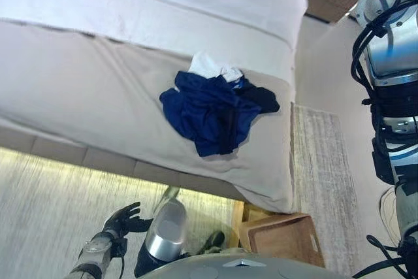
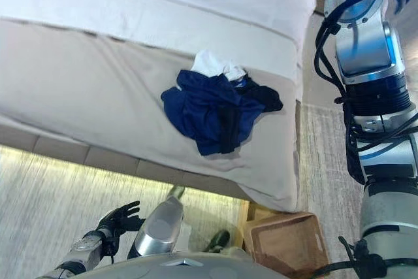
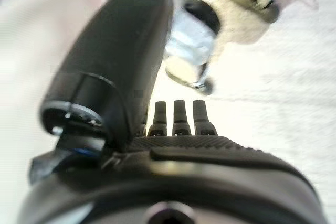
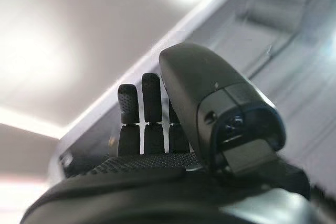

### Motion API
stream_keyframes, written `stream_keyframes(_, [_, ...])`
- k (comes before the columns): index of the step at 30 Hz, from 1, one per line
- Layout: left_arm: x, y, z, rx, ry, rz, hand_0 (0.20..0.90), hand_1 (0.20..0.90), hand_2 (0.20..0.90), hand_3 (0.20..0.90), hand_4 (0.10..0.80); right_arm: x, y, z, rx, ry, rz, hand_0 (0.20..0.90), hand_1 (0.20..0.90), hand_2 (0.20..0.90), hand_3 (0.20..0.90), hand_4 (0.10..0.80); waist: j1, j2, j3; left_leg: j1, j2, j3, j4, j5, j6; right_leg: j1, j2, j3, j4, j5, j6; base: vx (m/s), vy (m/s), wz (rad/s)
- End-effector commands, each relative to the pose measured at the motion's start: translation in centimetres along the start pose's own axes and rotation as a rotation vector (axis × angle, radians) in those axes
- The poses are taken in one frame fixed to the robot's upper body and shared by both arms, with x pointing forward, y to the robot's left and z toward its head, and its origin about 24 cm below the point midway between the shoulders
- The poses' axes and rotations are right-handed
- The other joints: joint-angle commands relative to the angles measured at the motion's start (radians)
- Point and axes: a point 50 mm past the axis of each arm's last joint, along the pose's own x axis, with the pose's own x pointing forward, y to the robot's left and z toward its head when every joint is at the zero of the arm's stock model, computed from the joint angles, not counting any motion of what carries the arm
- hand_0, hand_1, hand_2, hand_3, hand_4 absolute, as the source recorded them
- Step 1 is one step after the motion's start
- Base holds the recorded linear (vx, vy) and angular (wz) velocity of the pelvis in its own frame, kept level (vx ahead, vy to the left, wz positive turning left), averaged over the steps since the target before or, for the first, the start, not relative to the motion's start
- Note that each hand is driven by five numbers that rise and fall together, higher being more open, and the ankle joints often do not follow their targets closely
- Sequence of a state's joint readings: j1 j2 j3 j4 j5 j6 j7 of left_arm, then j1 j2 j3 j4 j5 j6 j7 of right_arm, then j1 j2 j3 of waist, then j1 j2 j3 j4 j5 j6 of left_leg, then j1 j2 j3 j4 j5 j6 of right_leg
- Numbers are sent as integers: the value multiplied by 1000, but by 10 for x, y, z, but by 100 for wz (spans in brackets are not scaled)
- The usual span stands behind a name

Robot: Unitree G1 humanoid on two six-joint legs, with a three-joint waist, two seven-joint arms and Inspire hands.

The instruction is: Pick up the clothes from the bed and place them into the basket

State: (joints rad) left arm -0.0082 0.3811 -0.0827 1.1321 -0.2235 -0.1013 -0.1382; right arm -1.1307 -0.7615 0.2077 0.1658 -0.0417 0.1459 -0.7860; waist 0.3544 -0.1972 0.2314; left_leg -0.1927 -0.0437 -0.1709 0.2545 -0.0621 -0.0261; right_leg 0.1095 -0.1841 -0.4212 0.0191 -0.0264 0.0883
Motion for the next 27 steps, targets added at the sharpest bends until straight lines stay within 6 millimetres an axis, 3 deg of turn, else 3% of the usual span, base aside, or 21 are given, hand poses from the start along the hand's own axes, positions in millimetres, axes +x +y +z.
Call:
stream_keyframes(1, [-5, 4, -20, 101, 106, -25, 900, 900, 900, 900, 800, 1, 5, -22, -74, 97, 336, 535, 535, 535, 475, 375, 7, 45, -142, 208, -13, 17, -311, 22, 46, 30, 4, 12, 84, 41, 53, -13, -79, -14])
stream_keyframes(2, [-6, 6, -20, 93, 108, -23, 900, 900, 900, 900, 800, -22, 22, -41, -106, 201, 598, 900, 900, 900, 900, 800, -4, 43, -146, 209, -10, 24, -308, 25, 46, 29, 7, 19, 83, 38, 50, -20, -70, -16])
stream_keyframes(7, [-6, 4, -23, 88, 128, -21, 900, 900, 900, 900, 800, -90, 52, -77, -176, 274, 1117, 900, 900, 900, 900, 800, -12, 31, -131, 225, -2, 31, -299, 27, 49, 45, 19, 23, 91, 21, 37, 31, -28, -16])
stream_keyframes(10, [-6, 3, -27, 100, 146, -30, 900, 900, 900, 900, 800, -127, 72, -90, -218, 322, 1287, 900, 900, 900, 900, 800, 14, 29, -112, 230, 1, 15, -298, 33, 47, 72, 20, 6, 94, 7, 32, 50, 26, 6])
stream_keyframes(13, [-6, 5, -24, 118, 146, -37, 900, 900, 900, 900, 800, -150, 92, -94, -218, 363, 1321, 900, 900, 900, 900, 800, 56, 31, -86, 205, 6, -6, -283, 43, 39, 86, 24, -22, 94, -24, 20, -7, 27, 20])
stream_keyframes(15, [-3, 6, -13, 147, 116, -49, 900, 900, 900, 900, 800, -157, 102, -99, -259, 378, 1297, 900, 900, 900, 900, 800, 106, 31, -52, 161, 13, -31, -271, 37, 22, 81, 33, -42, 96, -66, 13, -97, -50, 43])
stream_keyframes(18, [1, 9, 4, 162, 69, -51, 900, 900, 900, 900, 800, -157, 108, -99, -313, 377, 1287, 900, 900, 900, 900, 800, 141, 31, -10, 104, 12, -50, -257, 48, 16, 56, 34, -62, 99, -73, 7, -251, -66, 53])
stream_keyframes(22, [5, 13, 34, 145, -20, -50, 900, 900, 900, 900, 800, -147, 114, -97, -397, 353, 1224, 900, 900, 900, 900, 800, 192, 39, 74, 10, 15, -86, -252, 83, 6, -3, 35, -114, 114, -89, -11, -221, -30, 32])
stream_keyframes(27, [8, 4, 45, 112, -77, -73, 900, 900, 900, 900, 800, -138, 115, -105, -581, 356, 1158, 900, 900, 900, 900, 800, 235, 54, 134, -59, 7, -114, -247, 108, 2, -51, 25, -160, 148, -97, -20, -110, 56, 23])
